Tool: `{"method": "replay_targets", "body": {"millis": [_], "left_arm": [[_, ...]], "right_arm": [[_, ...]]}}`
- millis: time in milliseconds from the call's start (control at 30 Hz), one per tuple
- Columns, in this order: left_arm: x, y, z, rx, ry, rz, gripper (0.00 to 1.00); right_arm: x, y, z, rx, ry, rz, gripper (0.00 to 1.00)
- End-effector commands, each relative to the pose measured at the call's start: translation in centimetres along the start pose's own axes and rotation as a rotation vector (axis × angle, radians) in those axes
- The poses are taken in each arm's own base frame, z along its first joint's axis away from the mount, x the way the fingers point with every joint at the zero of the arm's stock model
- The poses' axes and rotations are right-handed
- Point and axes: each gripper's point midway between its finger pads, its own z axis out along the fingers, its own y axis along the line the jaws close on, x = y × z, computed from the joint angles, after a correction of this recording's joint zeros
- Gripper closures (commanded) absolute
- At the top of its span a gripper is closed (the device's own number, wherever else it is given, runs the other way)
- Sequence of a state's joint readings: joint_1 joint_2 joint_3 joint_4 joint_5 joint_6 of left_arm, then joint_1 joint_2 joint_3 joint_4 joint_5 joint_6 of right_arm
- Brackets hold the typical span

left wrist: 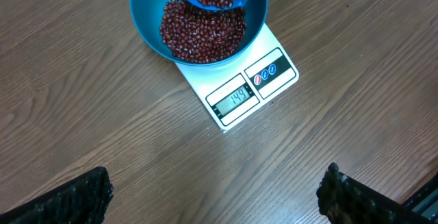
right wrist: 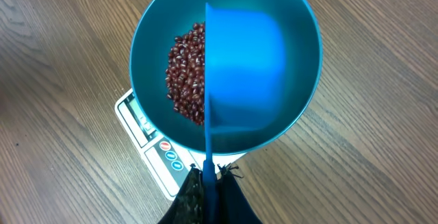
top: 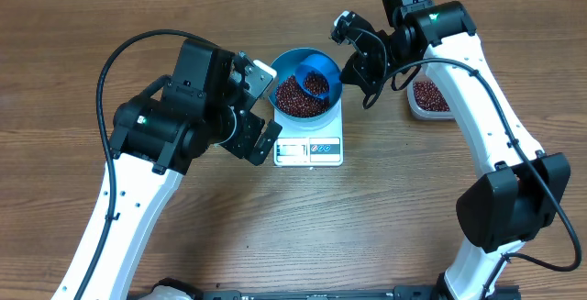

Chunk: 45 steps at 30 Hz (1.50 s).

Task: Scoop item into bowl and weigh 150g on scale
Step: 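Shake the tilted scoop gently to add beans toward 150 g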

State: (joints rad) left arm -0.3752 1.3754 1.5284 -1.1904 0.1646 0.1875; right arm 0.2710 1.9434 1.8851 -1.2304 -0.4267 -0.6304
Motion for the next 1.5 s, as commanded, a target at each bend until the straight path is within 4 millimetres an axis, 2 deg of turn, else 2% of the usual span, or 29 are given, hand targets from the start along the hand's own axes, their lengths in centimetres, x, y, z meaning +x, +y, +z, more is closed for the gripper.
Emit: {"method": "replay_targets", "body": {"millis": [0, 1300, 1467], "left_arm": [[-0.09, -0.06, 0.0, 0.007, 0.0, 0.013, 0.0], [-0.1, -0.06, 0.0, 0.007, 0.0, 0.013, 0.0], [-0.09, -0.06, 0.0, 0.007, 0.0, 0.013, 0.0]], "right_arm": [[-1.61, 0.42, -2.13, 0.035, -0.058, -0.037, 0.96], [-1.29, 0.6, -2.11, 0.027, -0.045, -0.043, 0.96], [-2.09, 0.05, -2.21, 0.046, -0.079, 0.009, 0.96]]}}
